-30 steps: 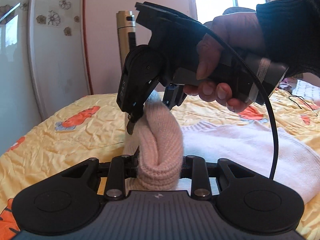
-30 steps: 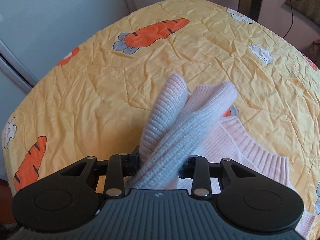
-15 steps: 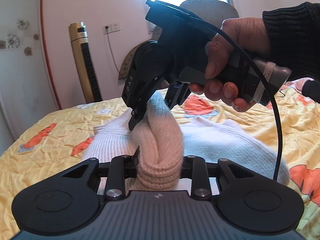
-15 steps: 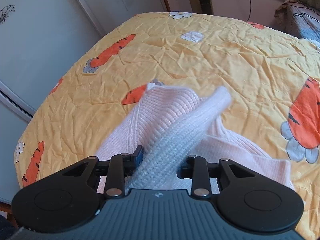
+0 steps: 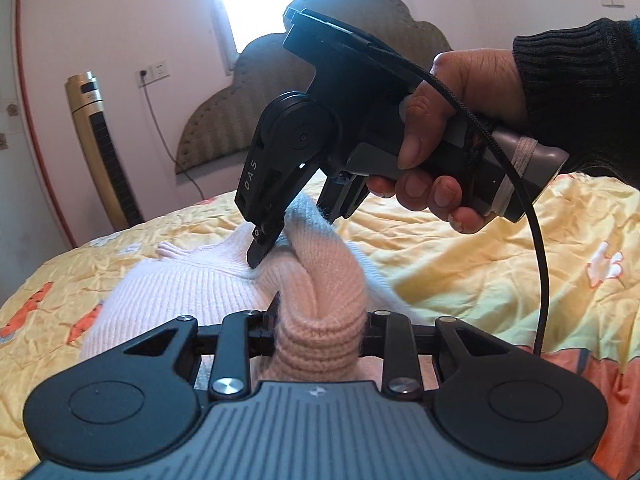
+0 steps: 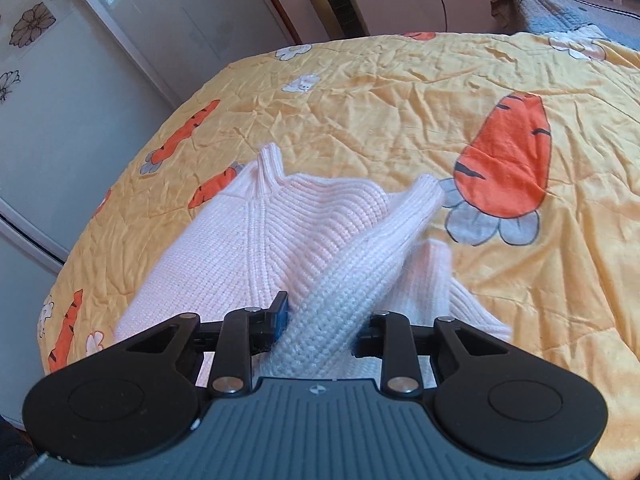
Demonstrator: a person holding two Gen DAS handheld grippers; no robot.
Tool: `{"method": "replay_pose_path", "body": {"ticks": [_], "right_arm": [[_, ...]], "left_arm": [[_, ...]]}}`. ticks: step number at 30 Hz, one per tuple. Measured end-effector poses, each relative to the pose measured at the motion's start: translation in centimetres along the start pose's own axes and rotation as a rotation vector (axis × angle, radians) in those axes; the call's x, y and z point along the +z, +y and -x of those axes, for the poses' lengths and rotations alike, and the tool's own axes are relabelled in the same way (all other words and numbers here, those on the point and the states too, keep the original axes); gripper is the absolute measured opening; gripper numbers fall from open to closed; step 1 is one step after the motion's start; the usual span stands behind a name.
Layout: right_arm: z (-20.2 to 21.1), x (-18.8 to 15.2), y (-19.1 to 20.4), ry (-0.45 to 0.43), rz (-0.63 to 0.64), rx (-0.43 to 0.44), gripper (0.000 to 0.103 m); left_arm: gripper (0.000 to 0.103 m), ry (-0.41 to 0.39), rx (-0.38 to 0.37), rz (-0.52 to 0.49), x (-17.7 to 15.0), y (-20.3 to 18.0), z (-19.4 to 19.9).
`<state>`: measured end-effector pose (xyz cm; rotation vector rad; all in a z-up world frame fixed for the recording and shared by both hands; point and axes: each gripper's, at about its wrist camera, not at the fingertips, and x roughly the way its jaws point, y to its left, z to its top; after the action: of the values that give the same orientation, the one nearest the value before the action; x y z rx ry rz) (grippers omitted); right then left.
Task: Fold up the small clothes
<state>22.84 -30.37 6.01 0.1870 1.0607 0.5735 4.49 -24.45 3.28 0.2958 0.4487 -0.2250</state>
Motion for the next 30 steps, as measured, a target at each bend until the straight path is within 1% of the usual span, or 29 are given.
{"method": "replay_pose_path", "body": {"ticks": [3,5,6,7,8,10,12,13,14,15,16,17,18,19,20,22,24,25,26,27,29,30], "right_arm": [[0.4,-1.1,-2.0,-0.004,-0.043,-0.002,0.031],[0.2,-1.9,-3.3,-0.011,-0.076,0.001,0.031],[0.2,-2.5,-4.0,-0.027,-0.101,0.008,0.038],[0.2,-2.8,-4.5,-0.047,-0.127,0.017,0.043],[0.3,-3.4,-5.2,-0.07,-0.163,0.047,0.045],[0.7,-4.2,-6.4,-0.096,-0.239,0.108,0.052],[2.0,-4.6,-7.7,-0.133,-0.326,0.145,0.055],[2.9,-4.7,-8.2,-0.165,-0.367,0.136,0.064],[4.2,-4.9,-8.6,-0.223,-0.404,0.098,0.069],[5.5,-5.0,-8.8,-0.284,-0.422,0.053,0.07],[6.5,-5.1,-8.8,-0.321,-0.425,0.03,0.07],[7.3,-5.1,-8.7,-0.349,-0.424,0.041,0.07],[7.7,-4.9,-8.5,-0.357,-0.421,0.072,0.07],[7.7,-4.7,-8.2,-0.354,-0.415,0.096,0.071],[7.5,-4.4,-7.6,-0.338,-0.4,0.118,0.072],[6.3,-3.5,-6.3,-0.289,-0.355,0.134,0.072],[4.6,-2.9,-5.1,-0.239,-0.329,0.131,0.072],[3.9,-2.9,-4.6,-0.212,-0.326,0.116,0.072],[3.1,-2.7,-4.2,-0.194,-0.328,0.095,0.072],[2.2,-2.7,-3.9,-0.176,-0.329,0.08,0.072],[0.6,-2.7,-3.4,-0.145,-0.33,0.069,0.072],[-0.1,-2.9,-3.0,-0.145,-0.314,0.055,0.065]], "left_arm": [[0.029,0.027,-0.014,-0.018,-0.7,-1.3,-1.0],[0.031,0.011,0.0,-0.04,-1.4,-1.8,-1.1],[0.032,0.004,-0.004,-0.043,-1.5,-1.9,-1.1],[0.035,-0.003,-0.023,-0.042,-1.6,-1.8,-1.1],[0.04,-0.013,-0.045,-0.038,-1.6,-1.4,-0.8],[0.048,-0.043,-0.124,0.0,-1.5,0.2,0.4],[0.053,-0.091,-0.208,0.065,-1.4,2.4,2.5],[0.064,-0.116,-0.26,0.088,-1.2,3.5,3.7],[0.076,-0.144,-0.312,0.102,-1.1,4.6,5.0],[0.079,-0.184,-0.35,0.117,-1.2,5.5,6.4],[0.081,-0.226,-0.368,0.127,-1.2,6.4,7.5],[0.084,-0.263,-0.367,0.135,-1.3,7.2,8.3],[0.087,-0.282,-0.342,0.139,-1.2,7.8,8.7],[0.091,-0.275,-0.302,0.141,-1.1,8.2,8.5],[0.091,-0.257,-0.262,0.143,-1.1,8.7,7.9],[0.091,-0.183,-0.155,0.179,-1.0,9.8,6.0],[0.091,-0.093,-0.093,0.265,-1.1,11.4,4.2],[0.091,-0.054,-0.062,0.318,-1.4,12.2,3.3],[0.091,-0.021,-0.045,0.352,-1.7,12.8,2.8],[0.091,0.008,-0.046,0.368,-1.9,13.1,2.2],[0.091,0.037,-0.035,0.351,-2.3,13.2,1.5],[0.091,0.031,-0.022,0.329,-2.4,12.9,1.6]]}}
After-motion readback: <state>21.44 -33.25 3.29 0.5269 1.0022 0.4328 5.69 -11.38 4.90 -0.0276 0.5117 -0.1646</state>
